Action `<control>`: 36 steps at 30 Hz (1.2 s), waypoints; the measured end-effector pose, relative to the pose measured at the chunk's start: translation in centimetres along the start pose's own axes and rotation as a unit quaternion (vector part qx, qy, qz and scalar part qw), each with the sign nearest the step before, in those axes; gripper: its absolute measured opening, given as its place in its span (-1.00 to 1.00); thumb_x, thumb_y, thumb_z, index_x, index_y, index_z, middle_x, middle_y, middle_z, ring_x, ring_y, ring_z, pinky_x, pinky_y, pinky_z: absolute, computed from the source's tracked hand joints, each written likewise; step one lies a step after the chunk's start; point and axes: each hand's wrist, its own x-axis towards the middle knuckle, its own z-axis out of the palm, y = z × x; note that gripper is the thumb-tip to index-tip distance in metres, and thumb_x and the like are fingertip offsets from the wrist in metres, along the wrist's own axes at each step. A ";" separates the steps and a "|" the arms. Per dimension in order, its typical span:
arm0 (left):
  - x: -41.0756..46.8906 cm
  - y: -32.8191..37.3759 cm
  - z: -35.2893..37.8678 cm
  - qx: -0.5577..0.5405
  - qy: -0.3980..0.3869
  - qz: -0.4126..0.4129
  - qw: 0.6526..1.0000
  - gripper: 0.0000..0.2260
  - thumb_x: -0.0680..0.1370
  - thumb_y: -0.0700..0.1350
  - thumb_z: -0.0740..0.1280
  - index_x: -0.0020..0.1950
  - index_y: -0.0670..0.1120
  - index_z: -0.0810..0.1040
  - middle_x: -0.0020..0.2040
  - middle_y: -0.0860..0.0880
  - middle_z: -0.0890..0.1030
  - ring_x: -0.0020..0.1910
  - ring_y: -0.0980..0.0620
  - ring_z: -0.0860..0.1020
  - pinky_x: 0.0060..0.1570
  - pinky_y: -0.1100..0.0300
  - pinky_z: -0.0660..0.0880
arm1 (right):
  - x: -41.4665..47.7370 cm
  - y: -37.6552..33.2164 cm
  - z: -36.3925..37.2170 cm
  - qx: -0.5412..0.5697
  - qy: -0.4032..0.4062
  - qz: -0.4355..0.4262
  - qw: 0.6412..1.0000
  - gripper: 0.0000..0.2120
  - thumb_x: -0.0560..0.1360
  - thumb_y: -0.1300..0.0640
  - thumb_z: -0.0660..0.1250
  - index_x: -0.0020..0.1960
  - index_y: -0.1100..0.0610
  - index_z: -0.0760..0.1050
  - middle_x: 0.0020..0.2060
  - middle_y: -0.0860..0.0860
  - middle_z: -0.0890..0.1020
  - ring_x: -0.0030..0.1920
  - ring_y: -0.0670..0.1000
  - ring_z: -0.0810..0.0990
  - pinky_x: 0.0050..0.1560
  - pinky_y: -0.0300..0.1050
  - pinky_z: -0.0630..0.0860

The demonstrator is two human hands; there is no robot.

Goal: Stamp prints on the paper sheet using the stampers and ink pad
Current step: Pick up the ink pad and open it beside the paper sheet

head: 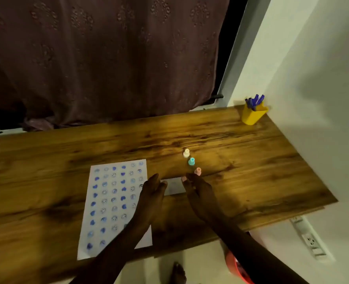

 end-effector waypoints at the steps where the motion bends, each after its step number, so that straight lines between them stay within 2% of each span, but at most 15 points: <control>1: 0.2 -0.1 0.3 0.013 -0.007 -0.011 1.000 -0.51 0.71 0.03 0.21 0.63 -0.01 0.24 0.65 -0.07 0.26 0.61 -0.10 0.24 0.47 0.03 0.23 | 0.2 0.3 0.1 0.016 -0.009 0.014 1.000 -0.62 0.65 -0.26 0.13 0.38 -0.18 0.46 0.26 -0.20 0.62 0.24 -0.20 0.56 0.25 -0.22 0.47; 3: 0.6 -0.4 0.7 0.009 -0.020 -0.036 0.999 -0.47 0.71 0.03 0.20 0.66 -0.01 0.18 0.67 -0.07 0.21 0.63 -0.11 0.22 0.53 -0.01 0.19 | 0.4 0.7 0.0 0.022 -0.031 0.041 0.998 -0.58 0.67 -0.20 0.15 0.49 -0.14 0.38 0.39 -0.10 0.56 0.36 -0.08 0.51 0.34 -0.15 0.40; 7: 0.7 -0.9 1.2 -0.025 -0.027 -0.063 0.997 -0.45 0.71 -0.01 0.22 0.67 -0.03 0.14 0.67 -0.09 0.21 0.62 -0.12 0.24 0.58 -0.08 0.17 | 0.5 1.2 0.3 0.029 -0.052 0.070 0.996 -0.56 0.68 -0.12 0.18 0.53 -0.07 0.32 0.47 -0.01 0.49 0.46 0.02 0.44 0.51 0.05 0.34; 12: 0.9 -0.9 1.8 -0.049 -0.024 -0.088 0.995 -0.43 0.69 -0.05 0.26 0.67 -0.05 0.15 0.68 -0.09 0.18 0.64 -0.14 0.20 0.61 -0.12 0.12 | 0.7 1.0 0.6 0.037 -0.058 0.087 0.994 -0.52 0.68 -0.08 0.19 0.56 0.02 0.30 0.49 0.04 0.47 0.48 0.07 0.43 0.53 0.09 0.33; 18: 1.4 -0.5 1.1 -0.114 -0.020 -0.119 0.986 -0.49 0.65 -0.15 0.33 0.60 -0.11 0.31 0.57 -0.19 0.37 0.52 -0.22 0.38 0.52 -0.19 0.31 | 0.6 0.2 1.2 0.047 -0.040 0.107 0.992 -0.55 0.68 -0.08 0.20 0.53 0.04 0.36 0.44 0.05 0.52 0.45 0.09 0.47 0.49 0.16 0.37; 23: 0.9 -0.1 -2.2 -0.156 -0.007 -0.094 0.983 -0.55 0.65 -0.17 0.30 0.55 -0.06 0.40 0.52 -0.15 0.47 0.46 -0.16 0.45 0.50 -0.17 0.37 | 0.8 -2.0 2.8 0.023 -0.011 0.082 0.996 -0.63 0.67 -0.05 0.24 0.42 0.07 0.48 0.35 0.05 0.59 0.36 0.08 0.55 0.36 0.00 0.48; 26: 0.7 -0.1 -5.5 -0.192 0.025 -0.092 0.977 -0.53 0.65 -0.19 0.31 0.57 -0.08 0.37 0.54 -0.15 0.44 0.51 -0.16 0.41 0.54 -0.14 0.32 | 1.2 -4.2 4.4 0.009 -0.014 0.058 0.998 -0.62 0.67 0.02 0.26 0.46 0.08 0.45 0.36 0.03 0.58 0.36 0.04 0.54 0.31 -0.08 0.49; 29: 0.0 -0.7 -9.4 -0.204 0.064 -0.069 0.974 -0.56 0.65 -0.19 0.32 0.54 -0.08 0.42 0.51 -0.15 0.47 0.46 -0.15 0.45 0.47 -0.06 0.39 | 1.2 -6.7 6.5 0.018 -0.046 0.029 0.998 -0.63 0.66 0.10 0.28 0.46 0.03 0.44 0.30 -0.05 0.60 0.32 0.01 0.58 0.16 -0.23 0.54; 32: -1.2 -1.4 -13.4 -0.226 0.098 -0.067 0.967 -0.58 0.66 -0.21 0.30 0.53 -0.09 0.43 0.52 -0.18 0.46 0.47 -0.21 0.45 0.50 -0.16 0.37 | 0.9 -9.0 9.4 0.018 -0.061 0.005 0.998 -0.62 0.66 0.09 0.29 0.46 0.01 0.43 0.28 -0.05 0.62 0.23 -0.06 0.61 0.06 -0.23 0.62; 34: -2.3 -2.2 -16.1 -0.227 0.120 -0.062 0.965 -0.59 0.67 -0.20 0.29 0.53 -0.08 0.45 0.50 -0.16 0.48 0.45 -0.21 0.46 0.47 -0.16 0.41 | 0.7 -10.5 11.9 0.005 -0.070 -0.010 0.997 -0.60 0.65 0.09 0.30 0.48 0.00 0.42 0.31 -0.05 0.61 0.14 -0.17 0.58 -0.10 -0.43 0.54; 36: -3.5 -3.3 -18.5 -0.205 0.128 -0.052 0.969 -0.64 0.68 -0.17 0.28 0.50 -0.08 0.48 0.45 -0.15 0.53 0.39 -0.18 0.53 0.38 -0.17 0.50 | 0.4 -11.6 14.2 0.010 -0.093 -0.016 0.995 -0.58 0.65 0.11 0.32 0.49 0.01 0.41 0.33 -0.04 0.59 0.07 -0.23 0.55 -0.22 -0.52 0.47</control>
